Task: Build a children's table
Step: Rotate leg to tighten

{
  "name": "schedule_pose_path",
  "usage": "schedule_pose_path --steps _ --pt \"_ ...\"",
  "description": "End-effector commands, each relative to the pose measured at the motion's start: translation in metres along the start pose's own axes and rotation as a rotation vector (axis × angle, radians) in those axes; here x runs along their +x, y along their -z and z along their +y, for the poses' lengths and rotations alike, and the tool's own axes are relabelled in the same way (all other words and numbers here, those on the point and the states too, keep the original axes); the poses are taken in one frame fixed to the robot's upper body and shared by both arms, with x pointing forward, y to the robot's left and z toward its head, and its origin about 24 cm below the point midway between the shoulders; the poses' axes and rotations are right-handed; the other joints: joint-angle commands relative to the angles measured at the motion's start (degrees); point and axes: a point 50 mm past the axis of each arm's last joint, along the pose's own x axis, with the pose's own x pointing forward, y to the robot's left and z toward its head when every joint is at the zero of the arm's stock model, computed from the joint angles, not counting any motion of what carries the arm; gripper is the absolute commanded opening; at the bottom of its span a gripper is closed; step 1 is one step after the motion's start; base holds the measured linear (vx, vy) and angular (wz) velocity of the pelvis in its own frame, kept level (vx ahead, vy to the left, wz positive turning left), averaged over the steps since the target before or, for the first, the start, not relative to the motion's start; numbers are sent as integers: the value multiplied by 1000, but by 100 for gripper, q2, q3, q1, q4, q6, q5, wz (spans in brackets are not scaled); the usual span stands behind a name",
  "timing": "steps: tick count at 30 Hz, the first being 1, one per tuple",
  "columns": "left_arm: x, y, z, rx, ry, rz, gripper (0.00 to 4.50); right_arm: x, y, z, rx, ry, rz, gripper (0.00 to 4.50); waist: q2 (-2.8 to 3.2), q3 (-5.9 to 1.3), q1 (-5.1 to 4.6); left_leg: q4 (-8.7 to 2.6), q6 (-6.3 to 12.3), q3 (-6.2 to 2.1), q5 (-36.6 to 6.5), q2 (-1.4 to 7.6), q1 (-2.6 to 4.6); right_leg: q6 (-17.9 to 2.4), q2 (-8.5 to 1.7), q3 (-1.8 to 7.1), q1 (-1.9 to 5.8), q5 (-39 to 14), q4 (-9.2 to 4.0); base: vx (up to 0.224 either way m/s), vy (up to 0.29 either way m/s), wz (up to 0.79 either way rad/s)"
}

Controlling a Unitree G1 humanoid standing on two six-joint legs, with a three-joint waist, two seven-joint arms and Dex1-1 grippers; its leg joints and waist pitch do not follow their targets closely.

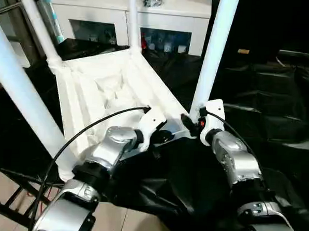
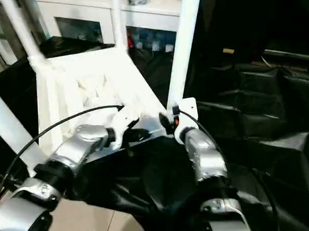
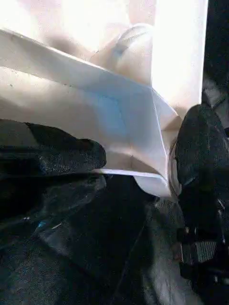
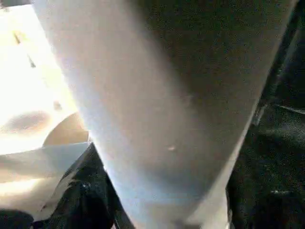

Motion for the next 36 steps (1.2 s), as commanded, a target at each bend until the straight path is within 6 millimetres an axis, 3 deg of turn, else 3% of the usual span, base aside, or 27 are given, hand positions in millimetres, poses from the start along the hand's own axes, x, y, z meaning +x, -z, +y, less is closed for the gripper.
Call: schedule_pose_path --steps 1,4,7,12,17,24,25,30,36 --pt "14 -23 -15 34 40 -92 0 11 13 49 78 -210 57 333 -105 -368 5 -332 479 -194 -750 359 35 -1206 -514 356 261 -922 -440 0 0 0" --pt "11 -19 -14 45 66 -91 0 9 9 47 59 -251 50 378 -96 -353 -8 -351 437 -200 -908 377 48 -1208 -511 352 253 -1092 -454 0 0 0" --pt "5 -16 -13 55 101 -86 0 5 6 43 11 -311 47 389 -108 -355 -24 -348 433 -202 -929 375 35 -1224 -518 359 275 -1040 -440 0 0 0" --pt "-12 -6 -10 85 209 -53 0 -17 3 30 -125 -556 65 389 -114 -356 6 -322 613 -187 -796 385 21 -1248 -507 349 287 -858 -421 0 0 0" --pt "-26 1 -9 106 319 -28 0 -39 0 17 -199 -724 89 389 -102 -351 58 -329 555 -184 -925 414 34 -1264 -500 351 268 -980 -414 0 0 0" --pt "-42 8 -12 119 473 24 0 -54 -4 13 -234 -858 108 389 -92 -349 124 -337 524 -186 -939 429 48 -1299 -504 357 239 -964 -401 0 0 0" --pt "-44 9 -11 121 480 31 0 -56 -4 13 -239 -869 111 364 -87 -346 124 -341 505 -186 -967 429 51 -1303 -505 356 236 -1003 -405 0 0 0" --pt "-49 9 -6 119 483 43 0 -58 -2 16 -242 -907 129 340 -100 -345 138 -345 399 -191 -1001 423 57 -1254 -514 360 237 -1196 -419 0 0 0" --pt "-50 10 -6 111 493 46 0 -62 -1 19 -236 -951 138 292 -100 -359 161 -331 452 -187 -860 421 54 -1277 -512 360 240 -990 -396 0 0 0"
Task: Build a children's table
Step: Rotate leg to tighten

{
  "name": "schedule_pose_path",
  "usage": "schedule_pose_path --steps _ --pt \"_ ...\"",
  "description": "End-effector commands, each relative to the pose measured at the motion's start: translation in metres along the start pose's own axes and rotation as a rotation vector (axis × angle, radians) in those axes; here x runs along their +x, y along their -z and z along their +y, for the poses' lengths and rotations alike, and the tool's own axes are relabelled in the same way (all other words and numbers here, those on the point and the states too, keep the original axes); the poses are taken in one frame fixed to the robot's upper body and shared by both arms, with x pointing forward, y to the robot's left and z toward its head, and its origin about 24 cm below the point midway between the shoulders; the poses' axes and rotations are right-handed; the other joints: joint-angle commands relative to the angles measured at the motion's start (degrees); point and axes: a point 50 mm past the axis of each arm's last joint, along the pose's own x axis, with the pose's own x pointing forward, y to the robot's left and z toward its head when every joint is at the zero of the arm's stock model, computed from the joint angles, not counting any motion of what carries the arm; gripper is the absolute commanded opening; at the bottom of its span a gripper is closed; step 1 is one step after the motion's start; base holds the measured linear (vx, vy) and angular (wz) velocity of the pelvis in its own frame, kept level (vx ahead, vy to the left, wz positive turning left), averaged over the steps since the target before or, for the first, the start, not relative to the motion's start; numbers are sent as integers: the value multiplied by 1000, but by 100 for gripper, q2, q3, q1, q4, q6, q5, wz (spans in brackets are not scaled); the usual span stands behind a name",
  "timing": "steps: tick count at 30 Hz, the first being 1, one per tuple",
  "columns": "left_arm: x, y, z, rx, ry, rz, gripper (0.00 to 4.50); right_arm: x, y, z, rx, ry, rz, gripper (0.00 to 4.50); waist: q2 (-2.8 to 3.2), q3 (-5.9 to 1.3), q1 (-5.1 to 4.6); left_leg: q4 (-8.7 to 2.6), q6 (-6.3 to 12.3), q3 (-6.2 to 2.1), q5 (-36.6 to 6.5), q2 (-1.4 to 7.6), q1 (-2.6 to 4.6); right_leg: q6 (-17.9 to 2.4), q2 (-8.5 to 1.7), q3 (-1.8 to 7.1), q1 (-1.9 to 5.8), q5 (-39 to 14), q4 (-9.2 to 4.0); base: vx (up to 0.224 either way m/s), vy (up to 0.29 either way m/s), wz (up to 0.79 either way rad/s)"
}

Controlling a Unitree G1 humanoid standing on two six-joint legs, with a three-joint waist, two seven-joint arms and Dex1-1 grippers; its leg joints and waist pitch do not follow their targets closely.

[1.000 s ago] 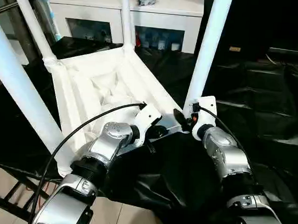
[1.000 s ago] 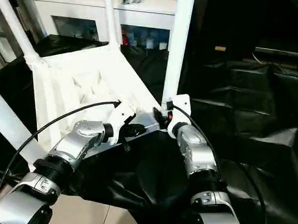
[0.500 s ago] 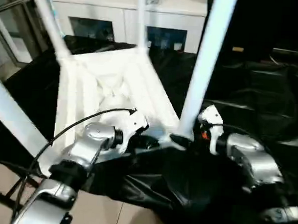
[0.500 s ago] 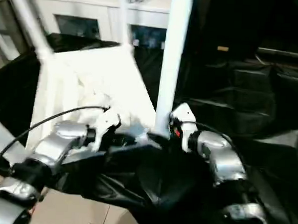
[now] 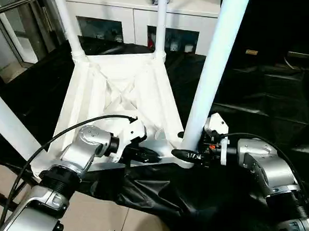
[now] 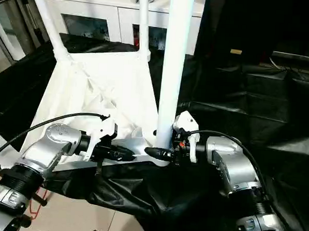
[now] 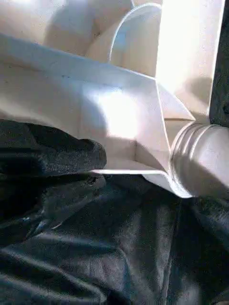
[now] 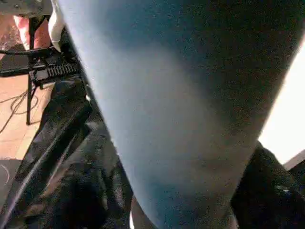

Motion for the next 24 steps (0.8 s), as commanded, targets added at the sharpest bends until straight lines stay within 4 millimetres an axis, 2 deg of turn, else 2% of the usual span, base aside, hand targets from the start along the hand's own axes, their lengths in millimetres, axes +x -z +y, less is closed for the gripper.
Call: schedule_pose_path --steps 1,6,12,13,16,19,20,21,22,23,24 --pt "10 -13 -4 43 60 -26 0 13 1 14 7 -116 6 281 -78 -373 0 -348 444 -188 -847 416 75 -1275 -516 364 253 -990 -399 0 0 0" --pt "10 -13 -4 36 53 -35 0 13 3 15 21 -120 10 234 -74 -372 54 -348 414 -184 -863 418 90 -1238 -514 365 242 -1094 -412 0 0 0" --pt "17 -17 -1 30 -3 -68 0 20 9 18 58 -81 -7 214 -81 -375 68 -348 393 -188 -848 419 90 -1212 -517 368 243 -1057 -408 0 0 0" --pt "18 -18 1 30 -30 -76 0 22 10 18 68 -65 -16 211 -82 -368 64 -352 382 -187 -879 416 88 -1203 -513 366 238 -1109 -415 0 0 0" --pt "23 -21 6 23 -98 -94 0 30 14 18 96 4 -30 209 -95 -333 51 -373 260 -197 -1169 399 112 -1083 -532 363 231 -1699 -493 0 0 0" --pt "31 -26 10 13 -161 -105 0 42 20 13 137 135 -29 206 -87 -307 2 -404 107 -228 -1421 386 136 -908 -538 353 213 -2229 -559 0 0 0" --pt "34 -28 13 0 -204 -109 0 47 22 10 153 201 -27 206 -91 -305 -24 -416 45 -235 -1495 390 142 -858 -534 357 203 -2336 -567 0 0 0" --pt "40 -31 17 -18 -258 -113 0 53 26 3 181 320 -9 205 -69 -290 -73 -427 -29 -244 -1628 389 161 -857 -533 354 176 -2432 -583 0 0 0" --pt "40 -31 17 -18 -258 -113 0 53 26 3 181 320 -9 204 -73 -281 -104 -430 -70 -250 -1734 382 166 -850 -528 345 173 -2522 -591 0 0 0" --pt "43 -33 19 -25 -298 -113 0 57 29 -2 207 401 10 204 -88 -285 -140 -429 -81 -264 -1847 367 168 -785 -533 332 197 -2680 -615 0 0 0" --pt "50 -38 22 -39 -355 -118 0 64 32 -7 240 497 35 204 -44 -267 -186 -431 -128 -268 -1958 365 190 -790 -531 338 152 -2757 -627 0 0 0"
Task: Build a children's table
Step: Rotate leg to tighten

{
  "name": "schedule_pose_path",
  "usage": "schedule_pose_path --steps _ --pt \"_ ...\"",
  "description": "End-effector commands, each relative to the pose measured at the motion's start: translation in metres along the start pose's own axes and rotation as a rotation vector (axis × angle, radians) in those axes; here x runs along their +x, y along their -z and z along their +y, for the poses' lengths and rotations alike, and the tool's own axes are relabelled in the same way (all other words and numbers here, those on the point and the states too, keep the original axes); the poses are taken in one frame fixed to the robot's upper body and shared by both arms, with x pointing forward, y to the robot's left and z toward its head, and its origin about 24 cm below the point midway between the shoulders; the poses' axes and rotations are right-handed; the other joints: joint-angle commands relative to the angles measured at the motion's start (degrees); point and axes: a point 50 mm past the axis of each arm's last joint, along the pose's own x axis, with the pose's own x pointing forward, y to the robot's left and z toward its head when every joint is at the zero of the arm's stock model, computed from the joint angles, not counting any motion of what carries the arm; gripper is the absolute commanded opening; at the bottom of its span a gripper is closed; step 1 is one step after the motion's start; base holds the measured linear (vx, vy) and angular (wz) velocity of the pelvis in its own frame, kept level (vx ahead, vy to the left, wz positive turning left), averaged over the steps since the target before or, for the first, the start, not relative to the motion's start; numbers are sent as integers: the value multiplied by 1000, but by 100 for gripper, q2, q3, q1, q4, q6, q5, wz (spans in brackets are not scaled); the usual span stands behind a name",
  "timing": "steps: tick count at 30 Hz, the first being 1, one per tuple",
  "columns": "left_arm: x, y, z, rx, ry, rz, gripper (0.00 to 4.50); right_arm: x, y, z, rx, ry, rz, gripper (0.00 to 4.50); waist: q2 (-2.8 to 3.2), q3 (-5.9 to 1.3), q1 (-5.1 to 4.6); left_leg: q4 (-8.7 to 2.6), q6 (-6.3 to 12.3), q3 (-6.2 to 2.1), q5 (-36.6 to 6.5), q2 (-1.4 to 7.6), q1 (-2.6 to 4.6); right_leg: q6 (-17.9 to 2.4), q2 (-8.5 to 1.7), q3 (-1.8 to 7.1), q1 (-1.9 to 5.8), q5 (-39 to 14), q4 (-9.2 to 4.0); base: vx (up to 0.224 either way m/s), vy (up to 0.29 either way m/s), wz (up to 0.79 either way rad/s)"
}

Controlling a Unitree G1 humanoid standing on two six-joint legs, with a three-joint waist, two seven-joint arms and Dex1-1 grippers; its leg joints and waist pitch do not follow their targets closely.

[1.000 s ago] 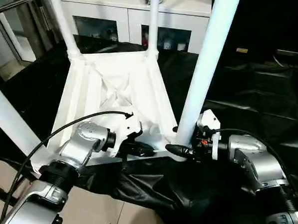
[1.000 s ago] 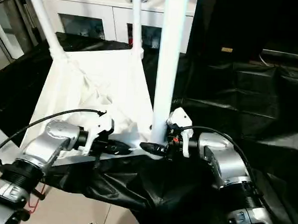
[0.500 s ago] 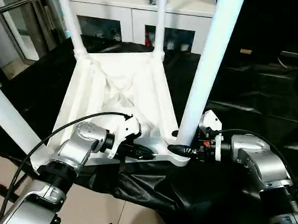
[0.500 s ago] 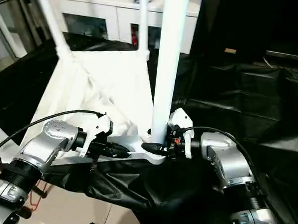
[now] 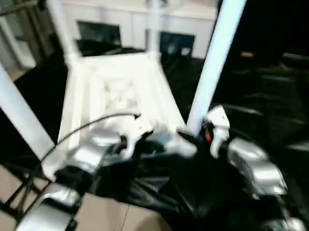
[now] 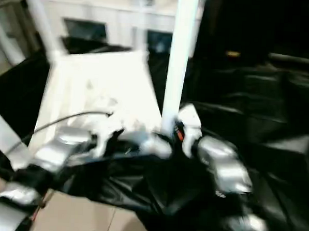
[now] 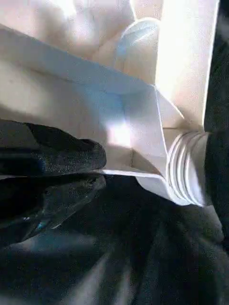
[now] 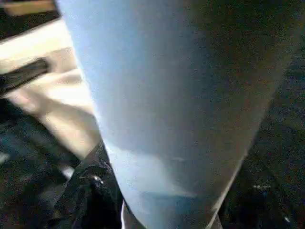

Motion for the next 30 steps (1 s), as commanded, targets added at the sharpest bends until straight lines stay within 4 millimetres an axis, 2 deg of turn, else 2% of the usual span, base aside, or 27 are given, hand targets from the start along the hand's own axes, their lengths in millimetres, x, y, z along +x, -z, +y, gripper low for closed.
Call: schedule_pose_path --steps 1,2,3,5,6,7,11,12,16,18,20,21,23,24,27,28,30 --pt "22 -30 -3 23 -91 -79 0 25 34 35 88 -13 151 204 -54 -234 -75 -452 -131 -268 -2079 351 116 -783 -520 312 92 -2896 -650 0 0 0" --pt "25 -33 -3 17 -113 -87 0 29 34 35 87 31 156 204 -40 -228 -119 -446 -155 -292 -2260 336 140 -686 -536 287 105 -3154 -686 0 0 0" --pt "29 -35 -5 17 -114 -91 0 33 33 35 91 63 154 204 -47 -213 -177 -441 -158 -297 -2426 328 175 -603 -530 272 68 -3361 -734 0 0 0" --pt "34 -38 -9 24 -110 -101 0 39 28 37 117 92 135 204 -51 -229 -188 -433 -124 -315 -2462 313 181 -508 -547 267 80 -3488 -763 0 0 0" --pt "35 -39 -10 26 -107 -104 0 40 27 37 129 96 127 255 -47 -233 -190 -448 -76 -317 -2411 320 153 -484 -538 274 95 -3402 -761 0 0 0" --pt "36 -40 -11 34 -100 -105 0 42 24 38 165 85 107 267 -45 -239 -186 -456 -55 -312 -2380 325 148 -487 -533 283 96 -3325 -756 0 0 0" --pt "36 -39 -13 61 -70 -104 0 45 17 41 227 30 66 290 -48 -250 -185 -483 -8 -300 -2325 356 133 -685 -528 318 99 -2882 -695 0 0 0" --pt "34 -38 -13 66 -61 -104 0 45 15 42 214 10 64 311 -43 -248 -185 -487 -9 -298 -2323 359 131 -706 -530 323 98 -2857 -693 0 0 0" --pt "22 -29 -14 87 23 -96 0 33 17 40 91 -159 101 325 -60 -258 -178 -481 63 -286 -2187 354 99 -763 -543 342 134 -2722 -675 0 0 0" --pt "16 -25 -14 95 69 -84 0 24 19 38 37 -239 120 341 -59 -287 -152 -479 137 -272 -1883 378 58 -873 -544 366 176 -2249 -616 0 0 0" --pt "13 -22 -15 97 95 -79 0 17 20 36 17 -291 126 341 -67 -315 -116 -447 300 -230 -1482 385 42 -1102 -535 379 205 -1558 -543 26 -9 2" --pt "9 -20 -15 98 116 -75 0 11 20 34 5 -333 131 341 -62 -316 -113 -436 339 -216 -1400 383 41 -1154 -534 387 197 -1449 -530 54 -20 4" --pt "5 -18 -15 106 151 -69 0 3 20 31 -9 -390 142 341 -72 -343 -50 -409 442 -209 -1090 379 15 -1252 -524 366 253 -1142 -473 27 -10 2" --pt "2 -17 -15 111 180 -66 0 -2 20 30 -24 -424 152 341 -52 -371 -3 -379 576 -193 -734 401 6 -1369 -510 368 242 -580 -400 0 0 0" --pt "-6 -14 -17 117 266 -52 0 -17 22 25 -50 -519 186 341 -46 -417 65 -333 771 -195 -385 421 -17 -1495 -501 353 244 65 -293 0 0 0" --pt "-8 -13 -17 118 280 -44 0 -20 22 24 -51 -537 193 341 -37 -403 82 -330 829 -189 -395 426 -14 -1549 -505 346 218 116 -298 0 0 0" --pt "-13 -11 -17 117 316 -27 0 -26 23 23 -58 -580 213 341 -32 -366 109 -361 695 -192 -746 435 10 -1502 -511 338 213 -456 -365 0 0 0"
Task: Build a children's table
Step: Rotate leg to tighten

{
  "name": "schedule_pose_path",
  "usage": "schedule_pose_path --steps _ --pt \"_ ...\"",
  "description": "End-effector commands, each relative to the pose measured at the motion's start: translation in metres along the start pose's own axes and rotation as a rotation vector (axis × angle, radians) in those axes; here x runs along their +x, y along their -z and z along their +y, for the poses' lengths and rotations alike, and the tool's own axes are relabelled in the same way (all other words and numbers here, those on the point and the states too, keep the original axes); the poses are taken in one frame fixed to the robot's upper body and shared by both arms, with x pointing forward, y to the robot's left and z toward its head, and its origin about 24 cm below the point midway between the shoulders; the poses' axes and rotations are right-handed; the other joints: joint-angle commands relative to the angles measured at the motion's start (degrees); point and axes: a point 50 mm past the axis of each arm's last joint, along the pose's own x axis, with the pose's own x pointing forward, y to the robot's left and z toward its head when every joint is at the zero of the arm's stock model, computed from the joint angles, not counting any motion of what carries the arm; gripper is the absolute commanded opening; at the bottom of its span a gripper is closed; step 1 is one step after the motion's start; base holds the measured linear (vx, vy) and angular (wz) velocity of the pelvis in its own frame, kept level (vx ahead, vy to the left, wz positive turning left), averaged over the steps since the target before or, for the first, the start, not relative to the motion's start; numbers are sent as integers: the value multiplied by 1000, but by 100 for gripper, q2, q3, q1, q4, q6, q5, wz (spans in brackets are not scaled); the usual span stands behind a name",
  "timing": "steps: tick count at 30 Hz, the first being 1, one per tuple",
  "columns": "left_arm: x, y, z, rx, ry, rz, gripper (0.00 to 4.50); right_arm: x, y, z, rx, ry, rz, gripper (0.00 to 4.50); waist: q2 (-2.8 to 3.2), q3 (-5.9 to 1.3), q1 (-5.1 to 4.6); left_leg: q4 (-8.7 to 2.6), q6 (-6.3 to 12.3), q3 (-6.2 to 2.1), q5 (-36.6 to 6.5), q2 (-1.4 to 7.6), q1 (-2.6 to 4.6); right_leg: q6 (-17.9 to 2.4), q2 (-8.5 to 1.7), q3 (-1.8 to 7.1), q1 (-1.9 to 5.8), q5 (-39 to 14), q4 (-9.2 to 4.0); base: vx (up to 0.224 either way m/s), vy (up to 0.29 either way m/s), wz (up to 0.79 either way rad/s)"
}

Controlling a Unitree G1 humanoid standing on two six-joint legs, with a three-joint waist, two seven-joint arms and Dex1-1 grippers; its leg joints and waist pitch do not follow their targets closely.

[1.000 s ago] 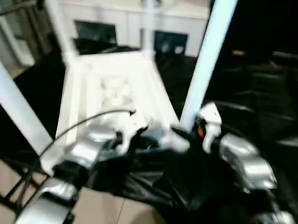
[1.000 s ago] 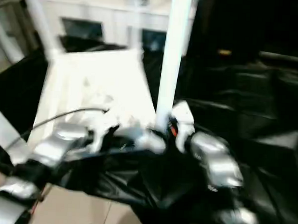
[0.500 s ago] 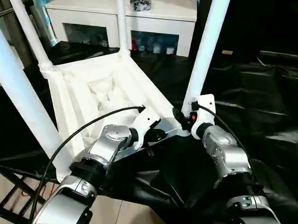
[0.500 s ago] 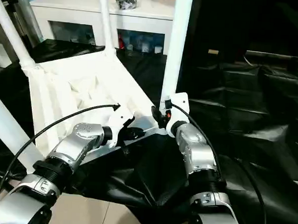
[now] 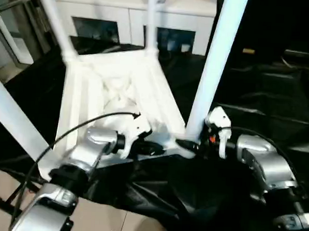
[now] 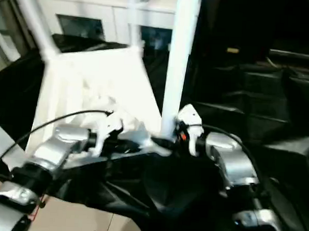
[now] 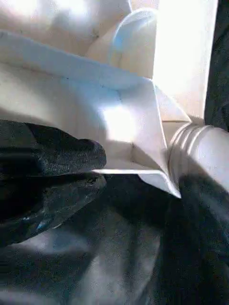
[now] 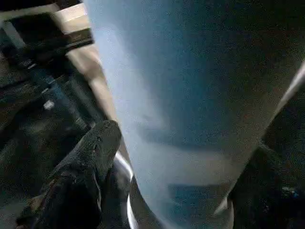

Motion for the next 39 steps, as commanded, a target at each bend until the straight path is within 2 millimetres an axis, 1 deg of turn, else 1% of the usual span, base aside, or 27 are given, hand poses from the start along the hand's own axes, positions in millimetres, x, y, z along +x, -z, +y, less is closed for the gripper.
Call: schedule_pose_path --steps 1,2,3,6,9,11,15,18,19,20,22,23,24,25,26,27,28,29,30,31,32,34,35,36,37,38,39 --pt "12 -15 -10 55 114 -45 0 15 22 23 65 -174 90 341 -48 -357 15 -343 603 -180 -794 437 75 -1449 -517 350 259 -584 -356 0 0 0" --pt "10 -15 -11 53 130 -38 0 13 22 24 63 -191 99 319 -40 -338 12 -366 493 -184 -955 446 88 -1410 -512 355 250 -823 -378 0 0 0" --pt "9 -15 -11 54 141 -35 0 12 23 24 64 -201 108 310 -47 -344 15 -364 457 -182 -983 447 92 -1382 -519 363 251 -874 -388 0 0 0" --pt "7 -14 -12 49 161 -31 0 11 25 26 63 -221 127 306 -54 -334 19 -377 329 -180 -1033 436 98 -1345 -524 376 251 -1020 -395 0 0 0" --pt "4 -13 -12 43 174 -25 0 10 27 29 60 -247 142 271 -58 -335 24 -372 316 -182 -986 430 83 -1322 -535 379 262 -1036 -400 0 0 0" --pt "3 -13 -12 43 174 -23 0 10 27 31 59 -255 145 256 -57 -353 25 -363 354 -185 -854 434 80 -1342 -527 378 263 -830 -371 0 0 0" --pt "3 -12 -12 42 163 -23 0 12 28 33 68 -258 138 243 -59 -361 28 -348 427 -179 -759 428 75 -1395 -526 371 263 -664 -358 0 0 0" --pt "6 -13 -10 38 135 -32 0 14 28 34 78 -245 126 240 -62 -356 31 -349 419 -180 -793 425 75 -1377 -528 369 265 -762 -368 0 0 0" --pt "8 -15 -8 31 103 -46 0 16 29 34 90 -221 109 239 -75 -351 27 -354 411 -180 -812 426 72 -1359 -523 368 265 -825 -374 0 0 0" --pt "8 -15 -8 31 103 -46 0 16 29 34 90 -221 109 239 -71 -344 33 -353 390 -179 -856 425 78 -1333 -529 372 258 -925 -388 0 0 0" --pt "13 -18 -5 24 49 -64 0 21 31 34 105 -169 93 238 -74 -327 35 -363 334 -176 -967 420 90 -1276 -526 374 242 -1175 -423 0 0 0" --pt "16 -20 -2 21 10 -75 0 25 33 32 116 -119 87 238 -64 -300 18 -383 247 -182 -1154 418 106 -1228 -530 372 227 -1484 -464 0 0 0" --pt "24 -23 2 4 -75 -86 0 34 38 26 159 3 81 237 -65 -286 1 -395 187 -193 -1280 418 114 -1194 -534 369 223 -1675 -482 0 0 0" --pt "25 -24 3 3 -81 -87 0 35 38 26 162 14 81 237 -56 -246 -42 -408 55 -199 -1607 403 160 -1102 -535 362 178 -2182 -548 0 0 0" --pt "28 -25 4 -2 -108 -88 0 38 40 24 180 58 80 236 -66 -221 -77 -418 -20 -217 -1826 390 184 -1030 -540 345 175 -2508 -583 0 0 0" --pt "31 -27 6 -11 -141 -91 0 41 41 21 207 107 79 236 -65 -183 -165 -434 -191 -279 -2383 367 252 -719 -551 298 161 -3355 -677 0 0 0" --pt "36 -29 7 -22 -175 -98 0 46 42 19 232 168 76 236 -52 -201 -188 -433 -221 -300 -2450 366 262 -651 -563 294 171 -3432 -689 0 0 0" --pt "40 -32 9 -33 -214 -103 0 50 43 16 262 230 72 235 -55 -210 -237 -447 -250 -312 -2486 373 249 -616 -556 304 158 -3354 -694 0 0 0" --pt "43 -34 10 -41 -236 -106 0 53 43 15 286 262 68 235 -41 -209 -278 -457 -245 -328 -2553 366 243 -587 -542 282 166 -3315 -707 0 0 0" --pt "46 -35 10 -47 -253 -108 0 56 43 14 299 294 64 235 -47 -211 -293 -461 -236 -328 -2574 369 239 -581 -542 287 165 -3292 -705 0 0 0" --pt "46 -35 10 -47 -253 -108 0 56 43 14 299 294 64 235 -39 -212 -308 -461 -227 -324 -2585 365 238 -579 -543 288 160 -3273 -711 0 0 0" --pt "55 -39 10 -57 -296 -116 0 67 39 11 328 394 56 235 -27 -206 -337 -449 -193 -309 -2662 345 276 -560 -540 282 109 -3329 -762 0 0 0" --pt "55 -39 10 -57 -296 -116 0 67 39 11 328 394 56 235 -27 -202 -377 -456 -209 -329 -2746 344 276 -555 -535 251 115 -3324 -770 0 0 0" --pt "59 -43 9 -51 -318 -128 0 73 36 8 344 449 46 235 -26 -201 -392 -459 -205 -335 -2781 342 275 -537 -531 243 117 -3324 -776 0 0 0" --pt "61 -44 8 -46 -306 -133 0 76 32 8 354 452 26 235 -19 -199 -431 -460 -217 -338 -2897 339 286 -527 -524 239 93 -3328 -780 0 0 0" --pt "61 -44 8 -46 -306 -133 0 76 32 8 354 452 26 305 -34 -202 -440 -460 -210 -344 -2944 339 284 -515 -529 231 101 -3343 -783 0 0 0" --pt "62 -44 7 -40 -296 -133 0 79 29 8 374 441 3 305 -27 -206 -450 -477 -161 -350 -2925 341 250 -512 -542 252 118 -3276 -774 0 0 0"
